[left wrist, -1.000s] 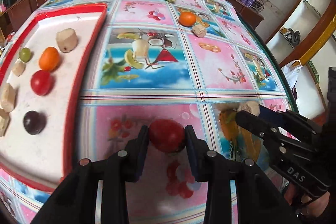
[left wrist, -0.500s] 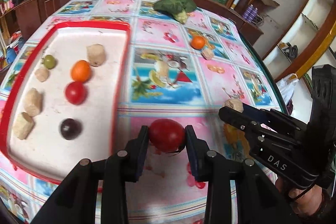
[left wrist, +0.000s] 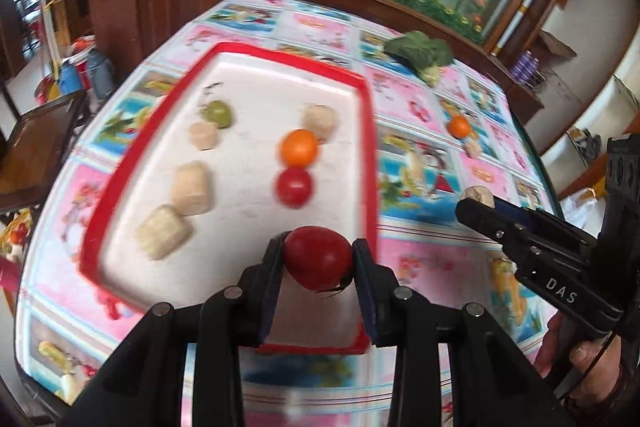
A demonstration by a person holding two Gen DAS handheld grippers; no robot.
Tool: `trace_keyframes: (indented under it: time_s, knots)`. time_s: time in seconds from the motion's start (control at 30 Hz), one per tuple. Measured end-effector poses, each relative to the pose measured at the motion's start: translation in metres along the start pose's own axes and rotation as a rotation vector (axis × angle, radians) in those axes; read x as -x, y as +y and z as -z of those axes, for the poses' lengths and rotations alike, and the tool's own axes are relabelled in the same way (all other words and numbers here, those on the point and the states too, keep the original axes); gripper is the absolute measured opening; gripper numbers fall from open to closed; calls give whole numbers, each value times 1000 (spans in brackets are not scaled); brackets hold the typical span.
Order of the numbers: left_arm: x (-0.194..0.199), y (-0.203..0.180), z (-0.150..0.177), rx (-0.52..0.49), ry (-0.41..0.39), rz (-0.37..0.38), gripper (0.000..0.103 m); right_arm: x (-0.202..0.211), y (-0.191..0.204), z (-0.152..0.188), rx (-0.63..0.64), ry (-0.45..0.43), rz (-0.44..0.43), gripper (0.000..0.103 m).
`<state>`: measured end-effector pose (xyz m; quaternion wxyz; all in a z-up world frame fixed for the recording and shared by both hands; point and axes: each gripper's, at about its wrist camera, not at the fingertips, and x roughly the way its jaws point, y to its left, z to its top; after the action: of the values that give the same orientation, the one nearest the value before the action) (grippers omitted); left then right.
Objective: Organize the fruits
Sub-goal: 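Carry the red tomato and cork cube over the tray with both tools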
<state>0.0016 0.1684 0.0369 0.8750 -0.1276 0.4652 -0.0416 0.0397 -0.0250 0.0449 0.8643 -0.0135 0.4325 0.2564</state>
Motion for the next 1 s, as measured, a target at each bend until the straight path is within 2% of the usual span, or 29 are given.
trace_keyframes:
  time_s: [0.13, 0.33, 0.53, 1.0]
  knots:
    - [2, 21, 4, 23, -2, -40, 37, -10, 16, -7, 23, 4, -36, 29]
    - [-4, 40, 10, 61, 15, -50, 37, -32, 41, -18, 69, 38, -84, 29]
    - [-15, 43, 12, 60, 37, -52, 37, -58, 61, -13, 126, 86, -88, 29]
    - [-30, 53, 7, 83, 54, -56, 38, -91, 75, -13, 184, 145, -92, 29]
